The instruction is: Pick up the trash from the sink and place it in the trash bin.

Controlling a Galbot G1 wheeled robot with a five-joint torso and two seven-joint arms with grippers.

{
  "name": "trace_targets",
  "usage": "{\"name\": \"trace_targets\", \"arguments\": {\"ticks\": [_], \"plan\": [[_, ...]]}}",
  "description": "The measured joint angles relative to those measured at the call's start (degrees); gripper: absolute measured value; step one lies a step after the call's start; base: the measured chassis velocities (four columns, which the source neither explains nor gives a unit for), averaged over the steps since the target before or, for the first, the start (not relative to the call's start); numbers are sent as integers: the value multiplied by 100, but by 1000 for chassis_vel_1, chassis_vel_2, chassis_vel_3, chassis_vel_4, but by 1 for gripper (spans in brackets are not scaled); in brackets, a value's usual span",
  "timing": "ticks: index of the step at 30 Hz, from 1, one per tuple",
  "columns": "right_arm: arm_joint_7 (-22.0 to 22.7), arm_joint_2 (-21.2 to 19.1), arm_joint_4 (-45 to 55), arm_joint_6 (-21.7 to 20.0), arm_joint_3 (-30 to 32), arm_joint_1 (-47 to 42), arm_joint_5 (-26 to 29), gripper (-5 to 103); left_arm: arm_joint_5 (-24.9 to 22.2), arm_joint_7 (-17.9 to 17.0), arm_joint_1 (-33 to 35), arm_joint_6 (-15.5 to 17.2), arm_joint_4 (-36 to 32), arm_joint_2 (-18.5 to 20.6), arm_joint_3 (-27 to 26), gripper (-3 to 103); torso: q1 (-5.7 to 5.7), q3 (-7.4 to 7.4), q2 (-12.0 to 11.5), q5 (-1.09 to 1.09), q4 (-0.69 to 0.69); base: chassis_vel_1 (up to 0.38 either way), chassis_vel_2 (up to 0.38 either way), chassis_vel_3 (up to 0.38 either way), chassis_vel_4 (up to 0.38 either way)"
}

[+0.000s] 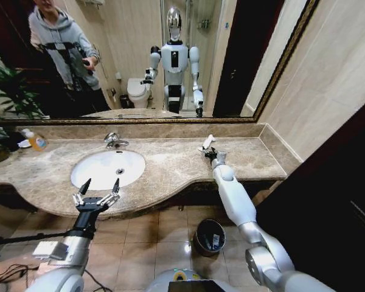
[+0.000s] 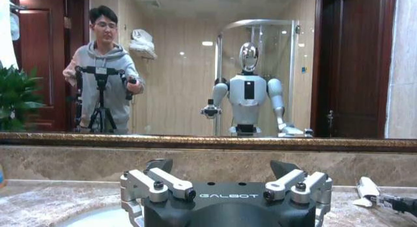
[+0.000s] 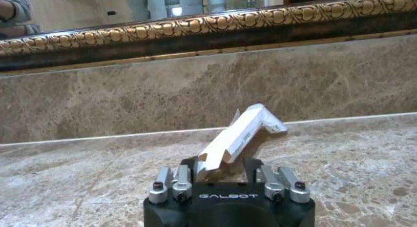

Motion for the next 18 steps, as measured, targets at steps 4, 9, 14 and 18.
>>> {"name": "trace_targets", "arguments": {"ticks": [4,9,14,18], "plan": [[0,10,1,-6,-9,12,6,39,0,0,0,0,0,0,0,100,0,0,0,0,0,0,0,0,0],[-1,6,44,-8,-16,12,15,18,0,0,0,0,0,0,0,100,0,0,0,0,0,0,0,0,0],[1,-16,126,-10,-15,-29,34,3,0,0,0,0,0,0,0,100,0,0,0,0,0,0,0,0,0],[11,-121,325,-74,-22,-101,98,0,0,0,0,0,0,0,0,100,0,0,0,1,0,0,0,0,0]]}}
